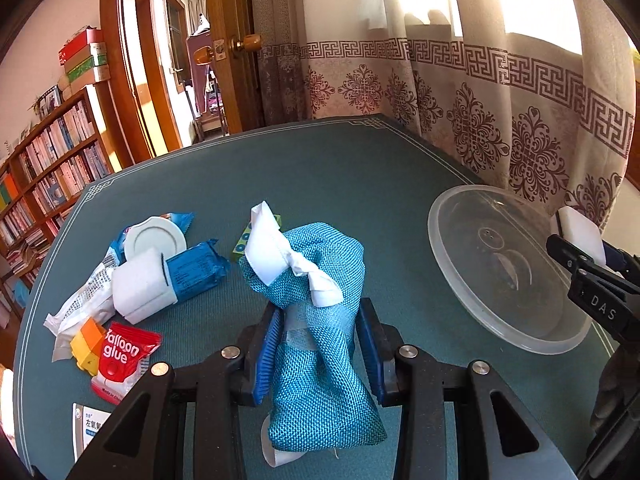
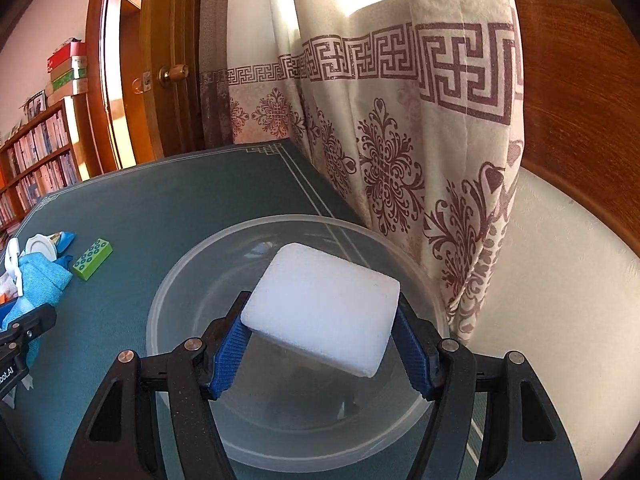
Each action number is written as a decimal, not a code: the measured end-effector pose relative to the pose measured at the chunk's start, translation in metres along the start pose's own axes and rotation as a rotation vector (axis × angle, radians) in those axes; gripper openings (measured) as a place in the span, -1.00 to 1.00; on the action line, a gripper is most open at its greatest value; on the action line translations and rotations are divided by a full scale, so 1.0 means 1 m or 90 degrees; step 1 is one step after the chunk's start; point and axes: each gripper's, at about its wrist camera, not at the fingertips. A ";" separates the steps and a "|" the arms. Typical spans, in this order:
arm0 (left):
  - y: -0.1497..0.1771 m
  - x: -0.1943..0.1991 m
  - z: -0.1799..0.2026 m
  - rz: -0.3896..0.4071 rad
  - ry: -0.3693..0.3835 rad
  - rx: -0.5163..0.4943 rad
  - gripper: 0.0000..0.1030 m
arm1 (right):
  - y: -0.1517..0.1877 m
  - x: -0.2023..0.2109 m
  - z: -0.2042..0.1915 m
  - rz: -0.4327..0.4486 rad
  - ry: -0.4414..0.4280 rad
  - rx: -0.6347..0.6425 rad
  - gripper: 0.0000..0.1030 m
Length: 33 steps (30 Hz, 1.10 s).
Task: Organize objects
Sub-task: 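Carry the sponge into the clear bowl with the right gripper while the left carries the blue cloth, then open both grippers to drop the sponge and blue cloth into the bowl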
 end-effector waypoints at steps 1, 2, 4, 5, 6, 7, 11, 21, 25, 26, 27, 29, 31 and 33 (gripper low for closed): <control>-0.002 -0.002 0.005 -0.002 0.007 -0.004 -0.23 | 0.000 -0.002 0.003 -0.003 0.004 -0.001 0.32; -0.004 -0.004 0.010 -0.005 0.015 -0.008 -0.23 | -0.001 -0.005 0.005 -0.006 0.007 -0.002 0.32; -0.008 -0.008 0.018 -0.009 0.031 -0.017 -0.23 | -0.002 -0.009 0.008 -0.010 0.014 0.001 0.32; -0.010 -0.010 0.024 -0.011 0.038 -0.022 -0.23 | -0.002 -0.010 0.009 -0.011 0.018 0.004 0.32; -0.012 -0.012 0.028 -0.013 0.044 -0.027 -0.23 | -0.003 -0.012 0.010 -0.011 0.022 0.007 0.32; -0.013 -0.013 0.033 -0.014 0.054 -0.033 -0.23 | -0.003 -0.013 0.010 -0.012 0.025 0.008 0.32; -0.021 -0.019 0.049 -0.019 0.089 -0.049 -0.23 | -0.002 -0.021 0.016 -0.022 0.033 0.003 0.32; -0.040 -0.040 0.083 -0.034 0.149 -0.076 -0.23 | -0.003 -0.029 0.025 -0.028 0.036 -0.004 0.33; -0.044 -0.045 0.092 -0.037 0.182 -0.077 0.08 | -0.004 -0.033 0.029 -0.031 0.039 -0.012 0.33; -0.045 -0.045 0.093 -0.033 0.187 -0.072 0.59 | -0.004 -0.034 0.030 -0.032 0.040 -0.014 0.33; -0.046 -0.044 0.093 -0.025 0.188 -0.064 0.84 | -0.004 -0.034 0.031 -0.033 0.041 -0.016 0.33; -0.047 -0.039 0.088 0.003 0.180 -0.049 0.98 | -0.004 -0.034 0.034 -0.032 0.042 -0.020 0.33; -0.049 -0.039 0.084 0.003 0.179 -0.049 0.98 | -0.004 -0.034 0.036 -0.031 0.042 -0.024 0.33; -0.050 -0.038 0.079 0.008 0.165 -0.044 0.98 | -0.004 -0.033 0.036 -0.030 0.039 -0.026 0.34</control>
Point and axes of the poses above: each gripper's, at about its wrist camera, not at the fingertips, and x roughly against the way its jaws point, z to its right, y to its underside, and after that the axes turned 2 degrees about y, right-handed
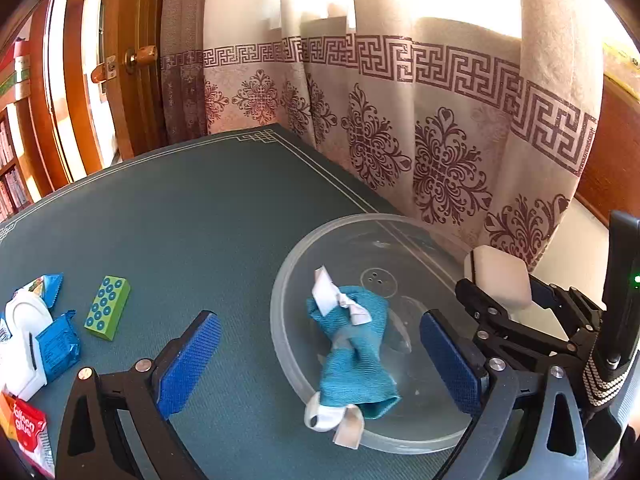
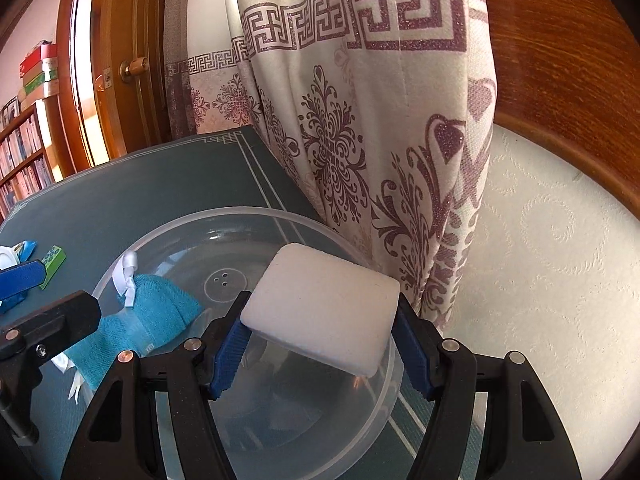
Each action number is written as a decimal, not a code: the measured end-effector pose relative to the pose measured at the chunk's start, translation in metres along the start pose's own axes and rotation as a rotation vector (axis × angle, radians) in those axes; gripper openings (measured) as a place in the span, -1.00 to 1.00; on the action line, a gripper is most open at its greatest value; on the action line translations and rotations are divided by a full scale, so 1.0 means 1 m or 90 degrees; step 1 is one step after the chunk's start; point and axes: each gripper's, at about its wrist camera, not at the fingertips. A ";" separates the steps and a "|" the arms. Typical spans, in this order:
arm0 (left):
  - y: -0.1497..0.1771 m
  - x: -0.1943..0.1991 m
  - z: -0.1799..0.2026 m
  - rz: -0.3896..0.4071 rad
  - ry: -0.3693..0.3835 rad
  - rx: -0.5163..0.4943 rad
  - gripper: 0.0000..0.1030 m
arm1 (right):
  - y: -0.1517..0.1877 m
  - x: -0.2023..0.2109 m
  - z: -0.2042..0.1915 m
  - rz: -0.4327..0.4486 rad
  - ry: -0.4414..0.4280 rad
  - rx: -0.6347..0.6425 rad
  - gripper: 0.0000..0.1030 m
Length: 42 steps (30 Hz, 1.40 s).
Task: Organize objects
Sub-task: 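Open both grippers to drop the sponge and blue cloth into the bowl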
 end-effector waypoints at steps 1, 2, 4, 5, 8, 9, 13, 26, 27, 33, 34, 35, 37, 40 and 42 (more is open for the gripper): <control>0.000 0.002 -0.003 0.002 -0.004 0.003 0.98 | 0.000 0.000 0.000 0.000 -0.002 0.001 0.34; 0.000 0.003 -0.006 0.004 -0.009 0.007 0.98 | 0.001 0.000 -0.001 0.001 -0.003 0.002 0.34; 0.001 0.007 -0.012 0.009 -0.018 0.016 0.98 | 0.001 0.001 -0.002 0.001 -0.006 0.003 0.36; 0.001 0.010 -0.015 0.012 -0.022 0.021 0.98 | 0.001 0.001 -0.003 0.001 -0.012 0.003 0.38; 0.002 0.016 -0.024 0.022 -0.040 0.031 0.98 | 0.001 0.003 -0.004 0.002 -0.032 -0.002 0.54; 0.002 0.018 -0.027 0.026 -0.045 0.034 0.99 | 0.001 0.004 -0.005 0.004 -0.035 0.000 0.56; 0.005 0.023 -0.035 0.028 -0.059 0.043 1.00 | 0.002 0.005 -0.010 0.002 -0.038 0.005 0.56; 0.022 0.031 -0.043 0.014 -0.099 0.042 1.00 | 0.006 0.027 -0.028 0.018 -0.059 0.029 0.56; 0.023 0.032 -0.046 0.012 -0.100 0.046 1.00 | 0.006 0.027 -0.029 0.019 -0.061 0.030 0.56; 0.030 0.040 -0.057 0.009 -0.104 0.063 1.00 | 0.007 0.030 -0.040 0.017 -0.070 0.036 0.56; 0.031 0.042 -0.059 0.010 -0.106 0.066 1.00 | 0.007 0.031 -0.042 0.017 -0.072 0.037 0.56; 0.032 0.043 -0.061 0.010 -0.108 0.069 1.00 | 0.007 0.031 -0.045 0.016 -0.075 0.040 0.56; 0.034 0.046 -0.066 0.009 -0.112 0.075 1.00 | 0.008 0.033 -0.050 0.015 -0.081 0.046 0.56; 0.037 0.050 -0.074 0.010 -0.121 0.086 1.00 | 0.009 0.035 -0.057 0.013 -0.090 0.055 0.56; 0.040 0.053 -0.080 0.009 -0.127 0.095 1.00 | 0.011 0.037 -0.061 0.011 -0.097 0.059 0.56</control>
Point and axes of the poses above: each gripper's, at about its wrist camera, not at the fingertips, and x roughly against the way its jaws point, z to its right, y to its underside, and after that the axes turned 2 degrees about y, right-handed
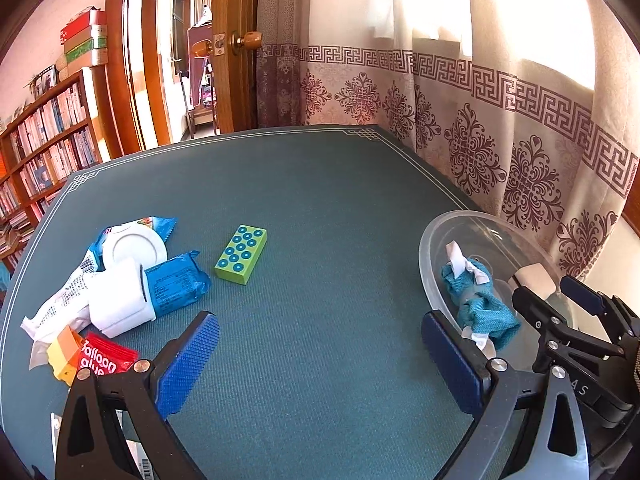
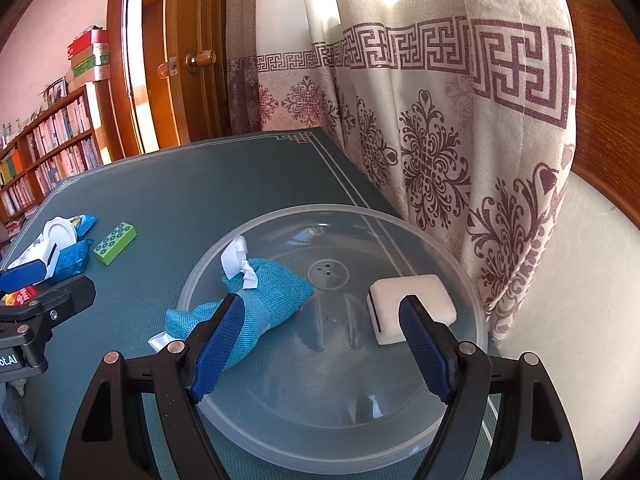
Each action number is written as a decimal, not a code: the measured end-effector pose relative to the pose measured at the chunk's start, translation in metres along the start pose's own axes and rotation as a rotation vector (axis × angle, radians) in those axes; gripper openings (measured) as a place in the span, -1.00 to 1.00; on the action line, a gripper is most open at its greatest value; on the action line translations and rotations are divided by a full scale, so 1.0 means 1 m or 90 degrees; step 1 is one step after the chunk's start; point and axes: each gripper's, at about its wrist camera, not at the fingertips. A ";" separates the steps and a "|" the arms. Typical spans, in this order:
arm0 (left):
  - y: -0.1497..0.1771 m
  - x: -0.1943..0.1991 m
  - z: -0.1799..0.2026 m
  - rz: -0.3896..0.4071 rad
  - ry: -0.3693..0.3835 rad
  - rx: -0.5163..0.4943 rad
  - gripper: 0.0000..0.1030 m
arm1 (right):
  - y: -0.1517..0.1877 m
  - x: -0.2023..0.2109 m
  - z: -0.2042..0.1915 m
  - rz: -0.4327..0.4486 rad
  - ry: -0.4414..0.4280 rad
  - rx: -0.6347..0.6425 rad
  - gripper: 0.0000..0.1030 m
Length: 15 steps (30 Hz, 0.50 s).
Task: Organize objects
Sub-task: 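Open both grippers to drop the sponge and blue cloth into the bowl, then move the left gripper to the red Balloon glue packet and grasp it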
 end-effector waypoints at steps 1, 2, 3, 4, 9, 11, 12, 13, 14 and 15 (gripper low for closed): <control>0.001 0.001 -0.004 0.000 -0.003 0.005 1.00 | 0.000 0.001 -0.002 -0.001 -0.003 0.002 0.56; 0.001 0.001 -0.007 -0.001 -0.005 0.010 1.00 | 0.001 0.002 -0.005 -0.001 -0.006 0.004 0.56; 0.001 0.002 -0.011 0.000 -0.008 0.014 1.00 | 0.002 0.003 -0.007 -0.001 -0.008 0.007 0.56; 0.002 0.004 -0.015 0.001 -0.010 0.019 1.00 | 0.002 0.004 -0.010 0.000 -0.009 0.009 0.56; 0.003 0.009 -0.032 0.006 -0.021 0.038 1.00 | 0.001 0.006 -0.019 -0.001 -0.018 0.016 0.56; 0.003 0.012 -0.040 0.009 -0.025 0.046 1.00 | 0.000 0.006 -0.022 -0.001 -0.019 0.020 0.56; 0.003 0.013 -0.043 0.010 -0.027 0.049 1.00 | 0.000 0.006 -0.024 -0.001 -0.019 0.022 0.56; 0.003 0.014 -0.047 0.011 -0.030 0.052 1.00 | 0.000 0.007 -0.026 -0.001 -0.020 0.023 0.56; 0.004 0.016 -0.050 0.012 -0.032 0.055 1.00 | 0.000 0.007 -0.027 -0.001 -0.021 0.024 0.56; 0.004 0.017 -0.053 0.013 -0.034 0.058 1.00 | 0.000 0.008 -0.029 0.000 -0.022 0.025 0.56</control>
Point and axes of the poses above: each gripper's, at about its wrist camera, not at the fingertips, and x roughly against the way its jaws point, z to its right, y to its underside, and after that the axes turned 2 degrees about y, right-handed
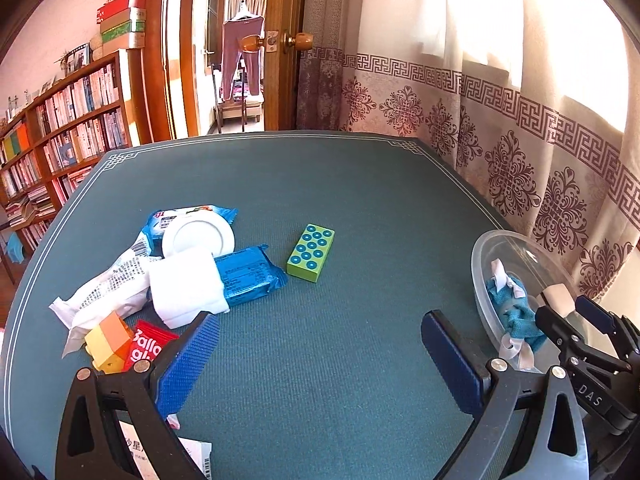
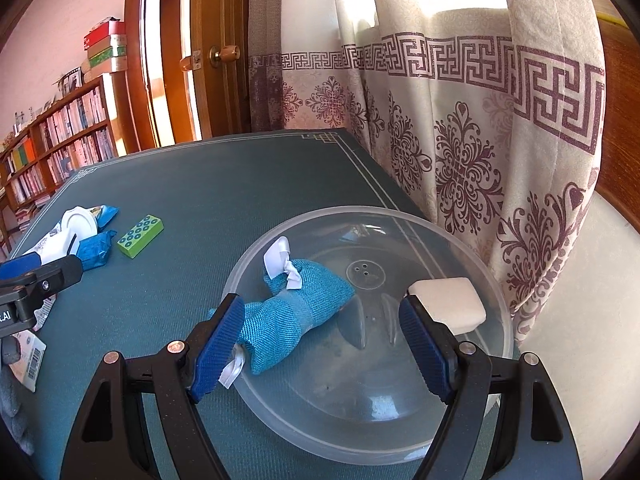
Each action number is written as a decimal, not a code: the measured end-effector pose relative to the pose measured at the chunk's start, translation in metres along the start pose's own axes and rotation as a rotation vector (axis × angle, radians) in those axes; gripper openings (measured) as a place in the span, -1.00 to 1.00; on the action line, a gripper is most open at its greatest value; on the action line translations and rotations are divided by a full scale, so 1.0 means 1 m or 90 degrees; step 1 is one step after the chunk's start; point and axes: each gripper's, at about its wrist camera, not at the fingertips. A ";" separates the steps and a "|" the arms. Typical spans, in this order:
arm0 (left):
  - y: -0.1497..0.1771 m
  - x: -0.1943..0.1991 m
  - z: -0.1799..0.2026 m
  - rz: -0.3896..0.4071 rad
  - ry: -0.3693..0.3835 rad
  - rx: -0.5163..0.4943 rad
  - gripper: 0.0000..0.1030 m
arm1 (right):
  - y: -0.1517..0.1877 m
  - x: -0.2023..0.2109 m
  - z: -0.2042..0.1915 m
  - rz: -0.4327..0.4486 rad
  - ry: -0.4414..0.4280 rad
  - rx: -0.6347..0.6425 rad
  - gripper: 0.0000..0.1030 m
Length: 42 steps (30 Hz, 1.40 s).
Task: Organize objects
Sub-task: 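Move the left gripper to the red Balloon glue packet and grasp it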
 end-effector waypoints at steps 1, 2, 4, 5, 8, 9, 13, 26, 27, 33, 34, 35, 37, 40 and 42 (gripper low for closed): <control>0.000 0.001 -0.003 0.001 -0.003 0.003 1.00 | 0.000 0.001 -0.002 0.001 -0.001 0.001 0.56; 0.000 0.002 -0.007 0.002 -0.006 0.006 1.00 | 0.000 0.002 -0.003 0.001 -0.003 0.003 0.56; 0.000 0.003 -0.016 0.003 -0.015 0.014 1.00 | -0.001 0.003 -0.006 0.004 -0.005 0.006 0.56; 0.000 0.004 -0.020 0.001 -0.021 0.019 1.00 | -0.001 0.003 -0.008 0.005 -0.006 0.008 0.56; 0.001 0.004 -0.036 -0.005 -0.038 0.039 1.00 | -0.002 0.004 -0.012 0.007 -0.011 0.011 0.56; 0.001 0.004 -0.042 -0.006 -0.042 0.045 1.00 | -0.002 0.005 -0.013 0.007 -0.013 0.012 0.56; 0.003 0.006 -0.062 -0.008 -0.063 0.067 1.00 | -0.003 0.007 -0.021 0.010 -0.022 0.018 0.56; 0.018 0.010 -0.108 -0.017 -0.087 0.122 1.00 | 0.004 0.011 -0.054 0.000 -0.068 0.052 0.56; 0.019 0.010 -0.106 -0.019 -0.085 0.116 1.00 | 0.006 0.011 -0.059 -0.004 -0.074 0.057 0.56; 0.022 0.009 -0.093 -0.017 -0.068 0.074 1.00 | 0.012 0.015 -0.074 0.007 -0.069 0.085 0.59; 0.023 0.009 -0.092 -0.016 -0.065 0.068 1.00 | 0.012 0.016 -0.075 0.012 -0.064 0.089 0.59; 0.022 0.009 -0.090 -0.015 -0.061 0.063 1.00 | 0.012 0.018 -0.075 0.016 -0.062 0.090 0.59; 0.023 0.008 -0.087 -0.015 -0.055 0.055 0.99 | 0.011 0.019 -0.074 0.018 -0.066 0.085 0.59; 0.027 0.007 -0.085 -0.026 -0.032 0.050 0.94 | 0.011 0.019 -0.073 0.017 -0.068 0.083 0.59; 0.031 0.002 -0.087 -0.047 -0.018 0.053 0.83 | 0.012 0.019 -0.073 0.017 -0.067 0.084 0.59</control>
Point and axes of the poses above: each gripper's, at about its wrist camera, not at the fingertips, and x roughly against the way its jaws point, z to its right, y to its underside, and after that the axes turned 2 degrees about y, right-handed
